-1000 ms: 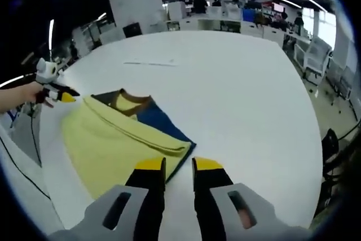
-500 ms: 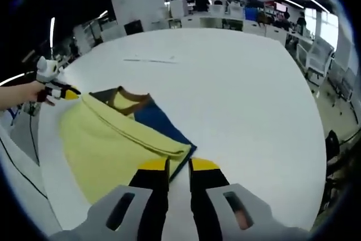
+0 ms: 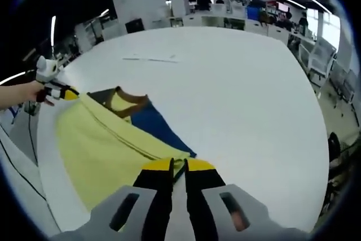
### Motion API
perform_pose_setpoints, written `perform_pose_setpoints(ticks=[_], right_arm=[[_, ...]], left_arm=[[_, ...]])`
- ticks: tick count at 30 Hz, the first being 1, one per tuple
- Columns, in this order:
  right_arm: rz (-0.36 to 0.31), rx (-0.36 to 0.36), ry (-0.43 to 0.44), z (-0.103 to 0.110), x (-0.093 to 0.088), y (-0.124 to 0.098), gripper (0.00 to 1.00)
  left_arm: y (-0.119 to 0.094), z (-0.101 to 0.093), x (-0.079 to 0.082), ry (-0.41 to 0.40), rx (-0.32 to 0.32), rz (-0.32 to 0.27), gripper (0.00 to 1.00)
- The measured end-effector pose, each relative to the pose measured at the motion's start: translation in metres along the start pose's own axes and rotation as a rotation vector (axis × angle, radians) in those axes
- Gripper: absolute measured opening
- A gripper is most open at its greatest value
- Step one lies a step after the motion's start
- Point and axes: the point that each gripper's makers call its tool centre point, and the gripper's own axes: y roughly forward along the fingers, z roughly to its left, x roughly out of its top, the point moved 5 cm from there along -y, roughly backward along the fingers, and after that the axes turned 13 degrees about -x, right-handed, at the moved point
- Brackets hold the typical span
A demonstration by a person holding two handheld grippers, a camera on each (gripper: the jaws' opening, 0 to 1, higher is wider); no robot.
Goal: Fold the garment on the visible template until the final outline fits inside the template.
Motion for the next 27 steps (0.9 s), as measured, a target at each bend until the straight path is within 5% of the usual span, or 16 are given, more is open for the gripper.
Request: perform_pose_setpoints(ticks=[8,16,27], right_arm=[[0.003,0.007,-0.005,0.0010,-0.0008,0.0029,0.03],[0.026,0.006,-0.011,-0.0006,-0.0059,0.0014,0.10],[0.016,0.006,0.001,0.0006,-0.0035,0.0074,0.03]], left_arm=[[0.0026,0.0018,0.0010,0.009,-0.002,0.007,0.00],[0.0042,0.0023,0.0005,0.006,-0.001,0.016,0.00],[0.0044,0.0025,0.0013,-0.002,-0.003,0.013,0.00]])
